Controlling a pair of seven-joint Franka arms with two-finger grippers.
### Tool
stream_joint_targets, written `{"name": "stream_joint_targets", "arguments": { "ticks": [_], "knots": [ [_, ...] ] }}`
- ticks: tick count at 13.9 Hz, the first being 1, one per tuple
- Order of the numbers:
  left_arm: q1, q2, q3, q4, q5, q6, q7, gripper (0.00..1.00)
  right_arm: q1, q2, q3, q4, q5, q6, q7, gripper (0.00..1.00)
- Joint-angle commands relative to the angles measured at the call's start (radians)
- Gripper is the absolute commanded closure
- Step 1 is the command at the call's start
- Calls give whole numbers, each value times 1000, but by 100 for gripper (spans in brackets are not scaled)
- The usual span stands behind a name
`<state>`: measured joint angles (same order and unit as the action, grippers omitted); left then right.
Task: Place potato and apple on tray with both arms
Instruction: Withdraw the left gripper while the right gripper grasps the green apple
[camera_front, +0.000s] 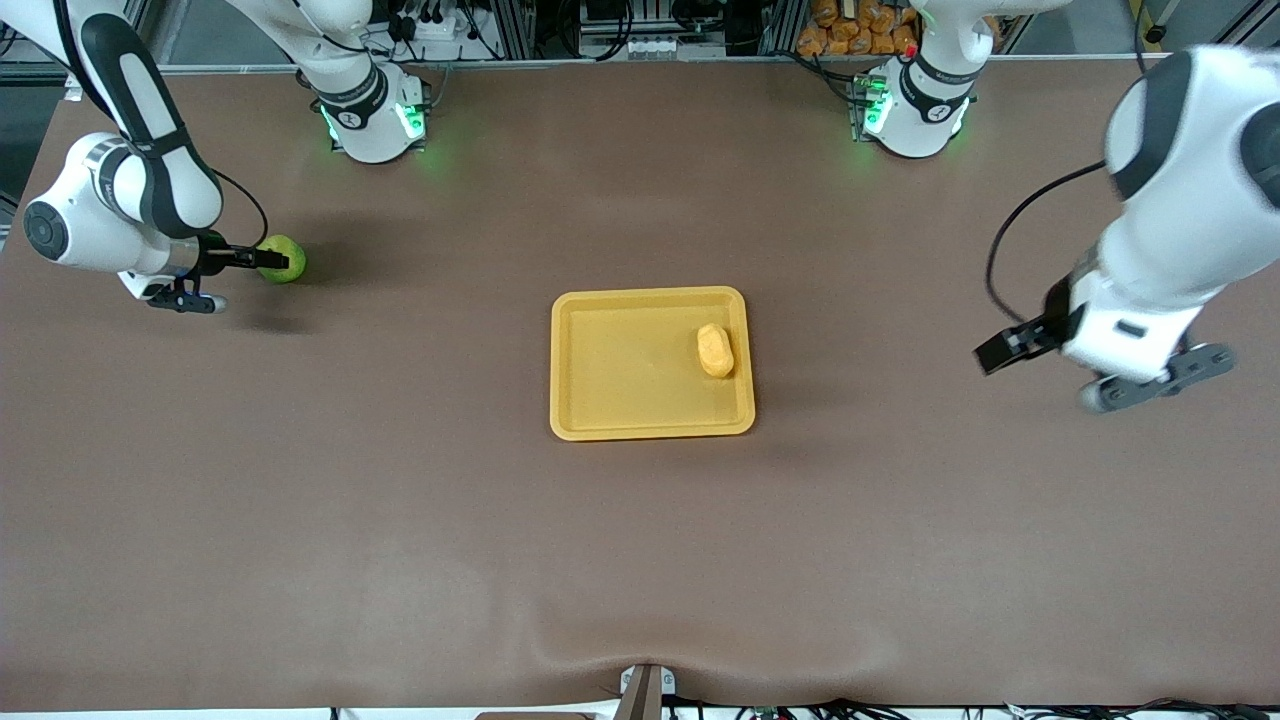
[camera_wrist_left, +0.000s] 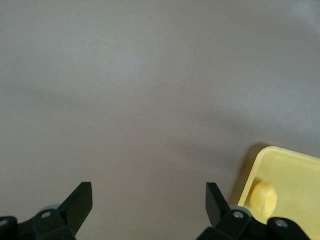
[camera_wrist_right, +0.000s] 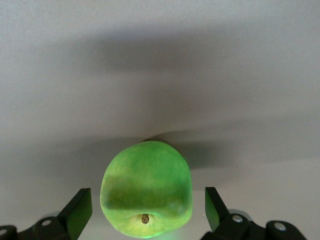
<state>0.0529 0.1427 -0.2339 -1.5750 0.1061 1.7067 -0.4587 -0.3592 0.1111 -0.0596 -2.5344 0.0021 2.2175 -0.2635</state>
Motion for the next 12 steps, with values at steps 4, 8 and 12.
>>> {"name": "stream_joint_targets", "arguments": {
  "ticks": [4, 8, 12],
  "knots": [
    [-74, -195, 193, -149, -89, -80, 310, 0, -43, 10, 12, -75, 27, 106, -2, 0],
    [-99, -210, 208, -119, -88, -145, 425, 0, -43, 33, 14, -79, 52, 114, -2, 49],
    [-90, -206, 205, -65, -88, -177, 515, 0, -15, 36, 17, -41, 55, 70, -2, 100]
  ]
}}
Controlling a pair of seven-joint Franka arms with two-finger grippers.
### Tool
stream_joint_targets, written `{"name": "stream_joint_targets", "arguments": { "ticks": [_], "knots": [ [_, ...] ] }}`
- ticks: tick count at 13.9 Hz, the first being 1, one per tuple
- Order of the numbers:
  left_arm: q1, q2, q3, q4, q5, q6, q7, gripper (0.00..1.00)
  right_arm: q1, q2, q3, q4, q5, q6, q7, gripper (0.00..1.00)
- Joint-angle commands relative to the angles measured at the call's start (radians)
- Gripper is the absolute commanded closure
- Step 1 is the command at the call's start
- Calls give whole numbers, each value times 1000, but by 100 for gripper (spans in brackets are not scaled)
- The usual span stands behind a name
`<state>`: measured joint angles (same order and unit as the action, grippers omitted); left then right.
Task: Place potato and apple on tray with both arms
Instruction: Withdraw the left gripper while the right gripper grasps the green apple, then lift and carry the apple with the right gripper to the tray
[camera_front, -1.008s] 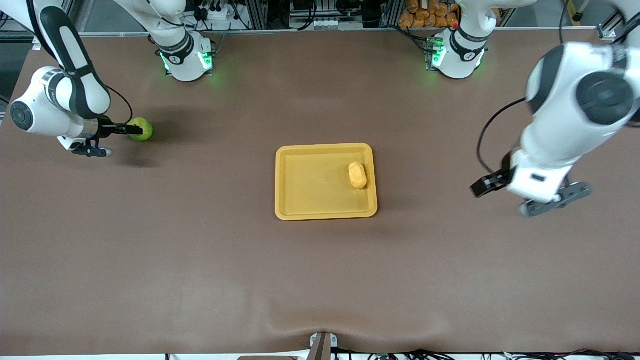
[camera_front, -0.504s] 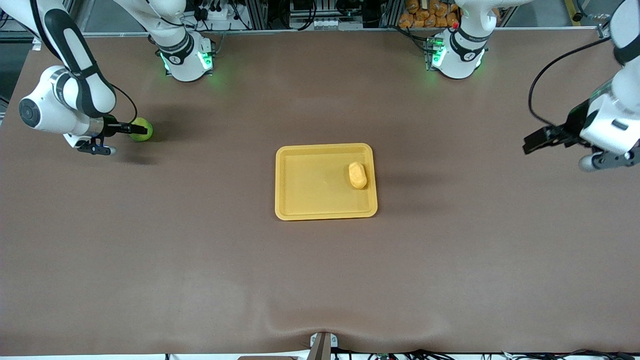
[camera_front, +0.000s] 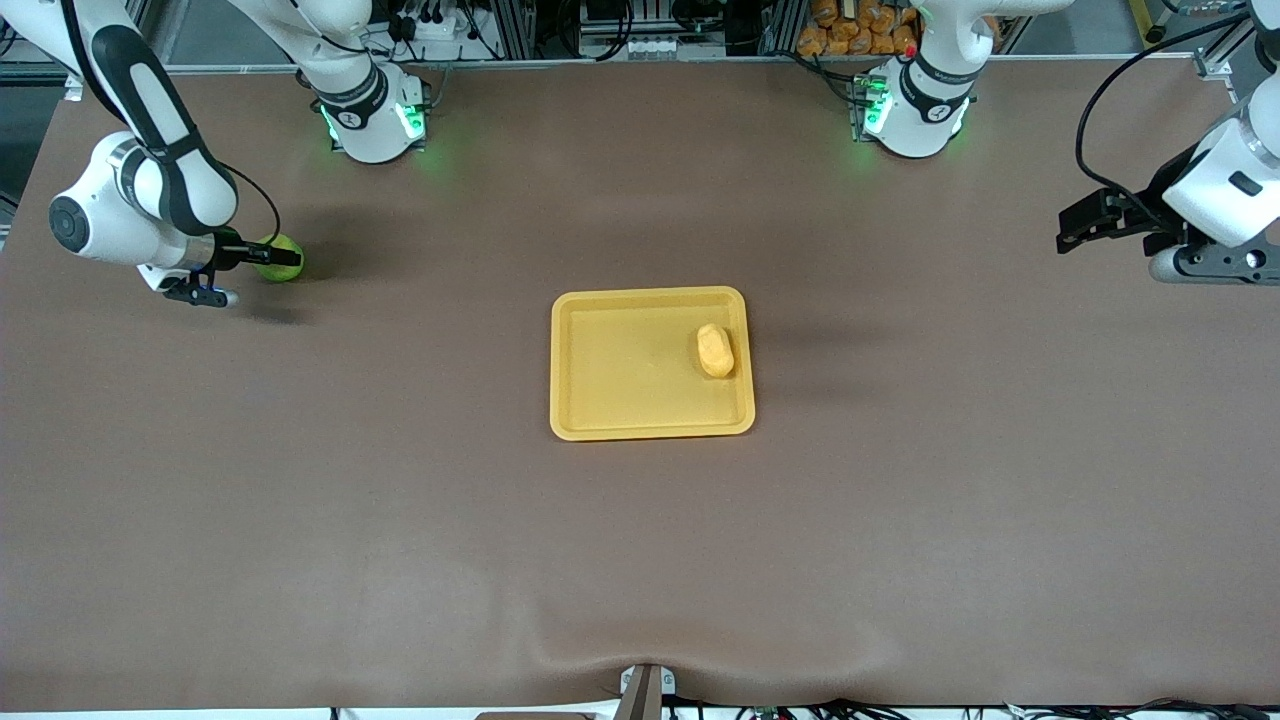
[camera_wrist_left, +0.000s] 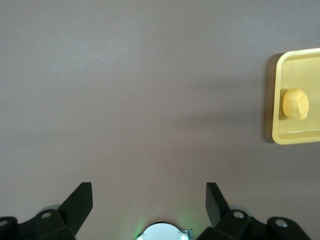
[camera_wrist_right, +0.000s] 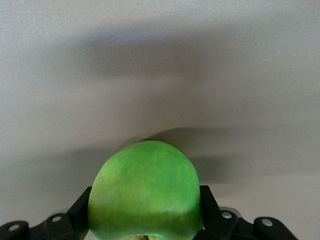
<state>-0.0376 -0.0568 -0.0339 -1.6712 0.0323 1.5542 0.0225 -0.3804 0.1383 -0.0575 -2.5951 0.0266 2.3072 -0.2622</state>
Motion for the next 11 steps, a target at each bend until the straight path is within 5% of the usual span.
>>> {"name": "stream_joint_targets", "arguments": {
  "ticks": [1, 11],
  "knots": [
    [-2, -6, 2, 42, -14, -26, 27, 0, 9, 11, 15, 44, 30, -53, -11, 100],
    [4, -12, 2, 61, -19, -34, -39, 0, 175, 84, 18, 484, 53, -445, -6, 100]
  ]
}}
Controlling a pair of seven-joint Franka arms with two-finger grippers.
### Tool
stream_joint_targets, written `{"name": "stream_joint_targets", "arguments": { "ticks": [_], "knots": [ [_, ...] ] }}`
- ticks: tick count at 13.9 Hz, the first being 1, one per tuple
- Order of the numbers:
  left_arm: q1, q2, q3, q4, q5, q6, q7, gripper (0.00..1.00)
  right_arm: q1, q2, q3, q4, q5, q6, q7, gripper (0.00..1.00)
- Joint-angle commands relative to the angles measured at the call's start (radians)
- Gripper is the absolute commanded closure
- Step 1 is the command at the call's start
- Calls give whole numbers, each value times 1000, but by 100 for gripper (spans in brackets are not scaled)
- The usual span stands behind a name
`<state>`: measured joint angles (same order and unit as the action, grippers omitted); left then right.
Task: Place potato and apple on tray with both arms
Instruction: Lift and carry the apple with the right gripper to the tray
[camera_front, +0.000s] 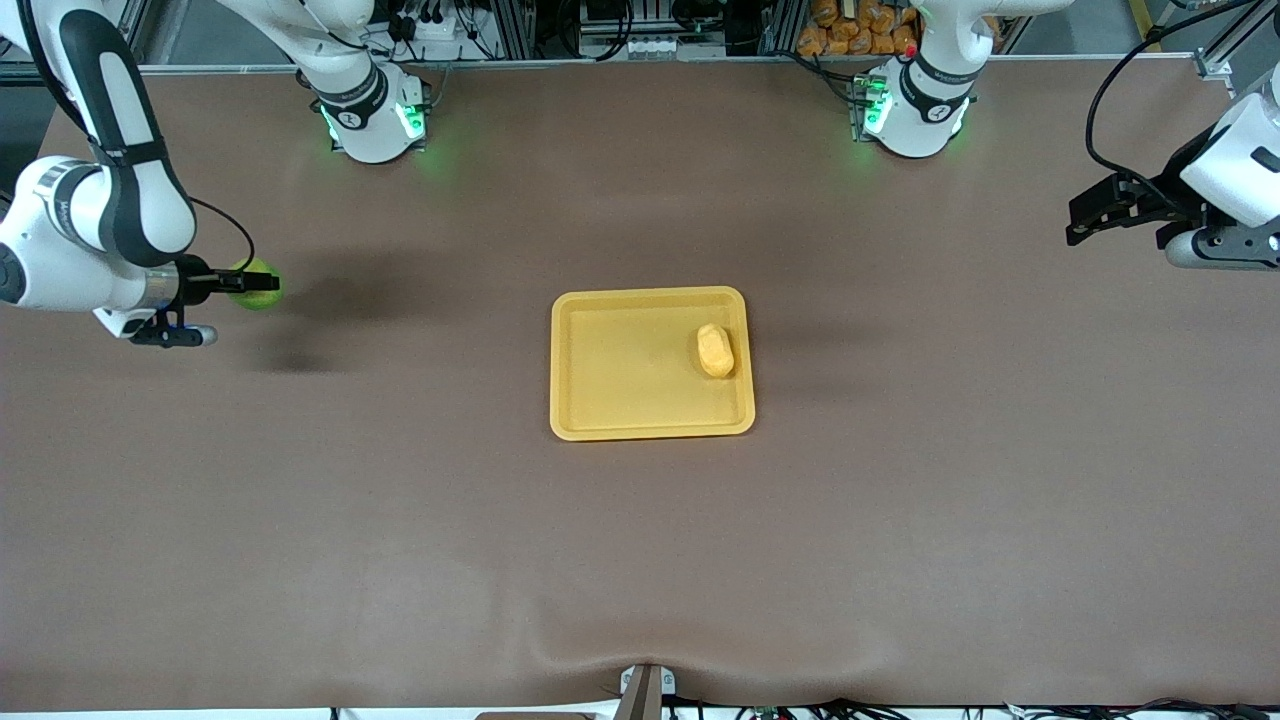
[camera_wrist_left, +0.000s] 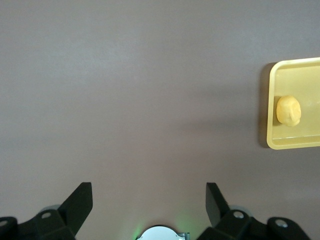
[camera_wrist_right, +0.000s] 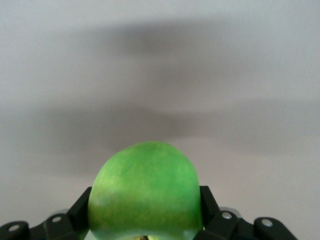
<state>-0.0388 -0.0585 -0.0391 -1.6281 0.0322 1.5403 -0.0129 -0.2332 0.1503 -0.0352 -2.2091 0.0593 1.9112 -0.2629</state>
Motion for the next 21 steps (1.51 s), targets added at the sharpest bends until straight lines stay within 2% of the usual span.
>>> {"name": "stream_joint_targets", "arguments": {
  "ticks": [1, 3, 5, 9, 14, 21],
  "knots": [
    [7, -14, 8, 16, -18, -29, 4, 0, 37, 101, -5, 148, 22, -88, -2, 100],
    [13, -26, 7, 11, -20, -66, 10, 0, 67, 127, -5, 231, 37, -151, -1, 100],
    [13, -41, -1, 2, -20, -103, 24, 0, 89, 164, -3, 284, 42, -158, 20, 100],
    [14, -34, 5, -1, -18, -85, 36, 0, 150, 222, -3, 357, 91, -158, 92, 100],
    [37, -29, 8, -7, -17, -32, 102, 0, 282, 284, -3, 436, 154, -150, 302, 100],
    [48, -21, 7, -9, -18, -5, 120, 0, 474, 347, -3, 502, 286, -129, 612, 100]
  ]
}}
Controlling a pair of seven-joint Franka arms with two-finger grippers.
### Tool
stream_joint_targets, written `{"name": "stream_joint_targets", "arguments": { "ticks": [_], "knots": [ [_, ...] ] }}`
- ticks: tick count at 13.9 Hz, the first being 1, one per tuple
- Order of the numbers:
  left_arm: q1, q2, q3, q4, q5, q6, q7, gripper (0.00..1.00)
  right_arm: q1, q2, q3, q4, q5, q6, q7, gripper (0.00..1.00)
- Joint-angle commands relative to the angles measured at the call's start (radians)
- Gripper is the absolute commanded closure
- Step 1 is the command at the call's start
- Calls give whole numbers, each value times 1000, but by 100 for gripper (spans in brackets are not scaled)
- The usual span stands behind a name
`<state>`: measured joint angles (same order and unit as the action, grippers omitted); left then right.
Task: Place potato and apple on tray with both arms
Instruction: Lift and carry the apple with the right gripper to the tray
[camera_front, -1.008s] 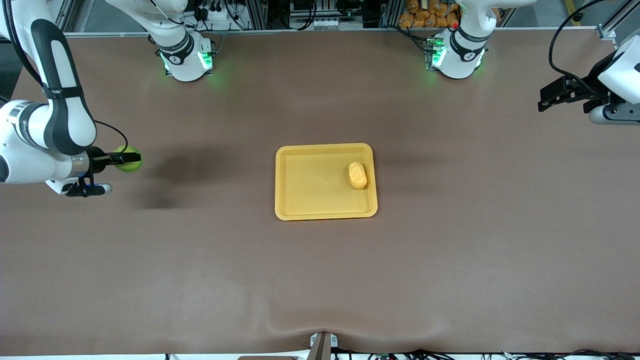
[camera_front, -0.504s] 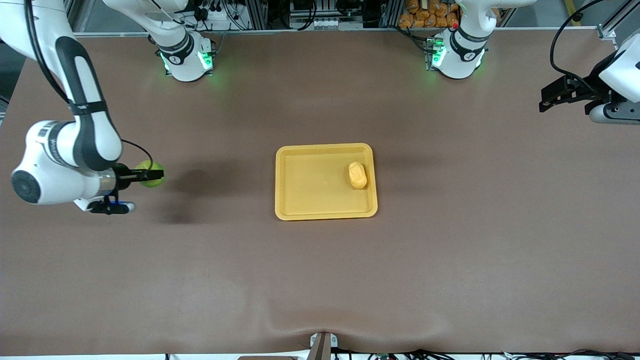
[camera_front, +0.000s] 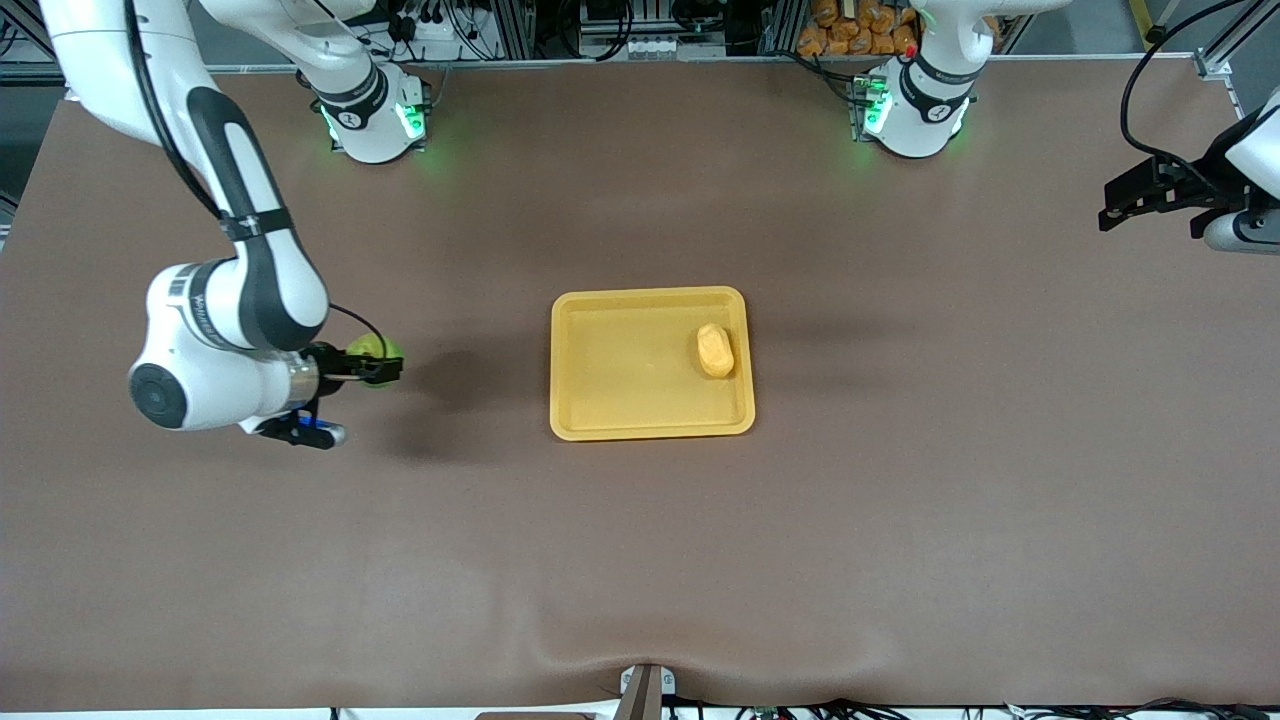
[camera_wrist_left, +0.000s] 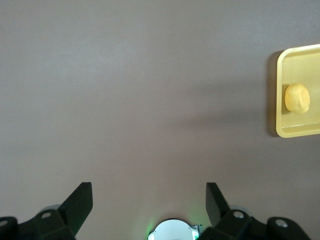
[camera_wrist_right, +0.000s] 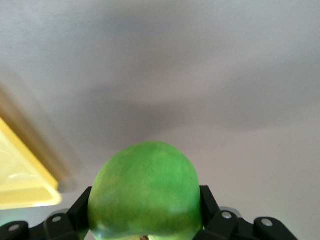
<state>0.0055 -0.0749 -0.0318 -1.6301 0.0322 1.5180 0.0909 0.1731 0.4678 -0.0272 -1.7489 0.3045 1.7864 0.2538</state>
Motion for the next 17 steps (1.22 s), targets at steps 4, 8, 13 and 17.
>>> {"name": "stream_joint_targets", "arguments": {
  "ticks": [4, 8, 13, 17],
  "knots": [
    [24, -5, 0, -40, -18, 39, 16, 0, 213, 75, -11, 48, 132, 105, 309, 100],
    [24, -5, -2, -42, -18, 47, 16, 0, 298, 149, -11, 149, 189, 137, 447, 100],
    [18, -14, -14, -40, -18, 47, -2, 0, 387, 204, -11, 164, 235, 266, 535, 100],
    [21, -34, -46, -36, -17, 22, -5, 0, 428, 250, -11, 163, 268, 337, 538, 100]
  ]
}}
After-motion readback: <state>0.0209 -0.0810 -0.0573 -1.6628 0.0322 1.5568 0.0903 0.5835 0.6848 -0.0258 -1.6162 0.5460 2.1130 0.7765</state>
